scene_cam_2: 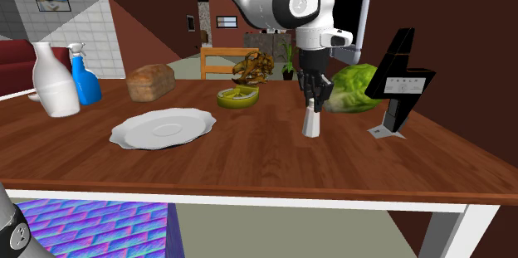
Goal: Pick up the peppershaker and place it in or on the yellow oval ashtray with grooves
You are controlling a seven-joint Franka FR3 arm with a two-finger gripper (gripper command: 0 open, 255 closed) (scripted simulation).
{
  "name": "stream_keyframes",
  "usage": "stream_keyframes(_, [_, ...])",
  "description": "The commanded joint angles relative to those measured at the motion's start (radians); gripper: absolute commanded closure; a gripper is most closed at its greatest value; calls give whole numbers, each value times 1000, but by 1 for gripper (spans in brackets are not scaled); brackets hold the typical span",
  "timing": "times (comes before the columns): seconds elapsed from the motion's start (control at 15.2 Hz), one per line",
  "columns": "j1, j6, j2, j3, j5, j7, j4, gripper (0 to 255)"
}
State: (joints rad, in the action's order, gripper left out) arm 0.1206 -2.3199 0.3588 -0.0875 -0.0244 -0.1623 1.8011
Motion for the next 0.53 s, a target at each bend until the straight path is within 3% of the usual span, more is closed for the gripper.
stream_keyframes(0.0, [0,0,0,0,0,0,0,255])
stream_keyframes(0.46, [-1,57,-28,-1,-1,-1,-29,255])
